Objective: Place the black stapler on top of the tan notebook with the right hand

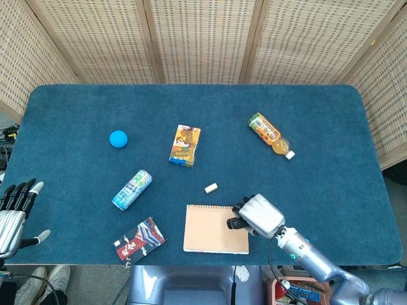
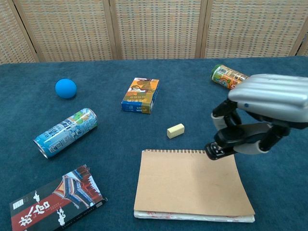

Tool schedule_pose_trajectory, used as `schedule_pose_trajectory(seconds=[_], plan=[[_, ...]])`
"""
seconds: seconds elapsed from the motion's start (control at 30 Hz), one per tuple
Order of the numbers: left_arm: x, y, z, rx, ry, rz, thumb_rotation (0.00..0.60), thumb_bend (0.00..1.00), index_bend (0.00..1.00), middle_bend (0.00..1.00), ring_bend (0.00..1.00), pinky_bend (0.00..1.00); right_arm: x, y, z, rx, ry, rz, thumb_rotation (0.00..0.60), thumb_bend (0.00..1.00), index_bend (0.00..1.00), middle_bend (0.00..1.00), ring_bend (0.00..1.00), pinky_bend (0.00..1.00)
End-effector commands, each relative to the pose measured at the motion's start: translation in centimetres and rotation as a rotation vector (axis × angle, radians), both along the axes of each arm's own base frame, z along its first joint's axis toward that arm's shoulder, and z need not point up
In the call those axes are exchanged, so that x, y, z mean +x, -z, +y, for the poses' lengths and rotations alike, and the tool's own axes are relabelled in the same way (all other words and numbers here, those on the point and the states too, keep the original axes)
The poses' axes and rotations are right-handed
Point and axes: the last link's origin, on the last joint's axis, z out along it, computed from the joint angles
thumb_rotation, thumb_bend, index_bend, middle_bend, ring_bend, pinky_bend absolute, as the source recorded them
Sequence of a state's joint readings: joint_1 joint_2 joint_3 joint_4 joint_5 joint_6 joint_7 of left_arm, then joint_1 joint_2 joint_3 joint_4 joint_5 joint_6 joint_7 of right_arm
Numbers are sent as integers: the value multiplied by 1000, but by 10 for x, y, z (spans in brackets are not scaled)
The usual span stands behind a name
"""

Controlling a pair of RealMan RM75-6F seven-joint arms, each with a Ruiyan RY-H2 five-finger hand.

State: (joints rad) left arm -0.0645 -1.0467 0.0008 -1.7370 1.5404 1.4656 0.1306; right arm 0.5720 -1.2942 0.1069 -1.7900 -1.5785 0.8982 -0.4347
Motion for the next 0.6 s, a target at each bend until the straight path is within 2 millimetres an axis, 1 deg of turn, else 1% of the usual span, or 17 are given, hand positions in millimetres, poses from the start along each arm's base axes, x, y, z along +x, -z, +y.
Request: schedule_pose_trajectory(seconds=[0.03, 0.17, 0.23, 0.37, 0.5, 0.53, 0.57, 0.6], plan=[[-1, -2, 1, 2, -5, -6, 600, 0, 0, 0, 0, 0, 41, 35, -8, 57, -35, 15, 600, 488, 598, 624, 505, 655], [-2, -4, 3, 3, -11, -15, 600, 0, 0, 0, 0, 0, 53, 56, -14, 46, -49, 53, 600, 488, 598, 624, 505, 656], [-3, -5, 4, 6, -13, -19, 600, 0, 0, 0, 0, 0, 55, 62, -15, 43, -52, 67, 600, 489, 598, 624, 505, 656], [-4, -6, 6, 3, -21, -23, 600, 0, 0, 0, 0, 0, 57, 78, -10, 64, -45, 95, 600, 489, 598, 624, 505, 659], [-3, -6, 6, -2, -21, -26, 600, 0, 0, 0, 0, 0, 60, 89, -6, 66, -54, 120, 600, 488, 597, 623, 504, 658], [-3, -6, 6, 1, -19, -28, 600, 0, 0, 0, 0, 0, 60, 90, -6, 66, -54, 124, 600, 475, 581, 609, 499, 648], [-2, -7, 6, 5, -17, -29, 600, 0, 0, 0, 0, 0, 59, 92, -5, 74, -50, 129, 600, 408, 518, 548, 456, 599], [-2, -8, 6, 8, -16, -32, 600, 0, 0, 0, 0, 0, 58, 92, -4, 86, -45, 136, 600, 281, 406, 428, 359, 504]])
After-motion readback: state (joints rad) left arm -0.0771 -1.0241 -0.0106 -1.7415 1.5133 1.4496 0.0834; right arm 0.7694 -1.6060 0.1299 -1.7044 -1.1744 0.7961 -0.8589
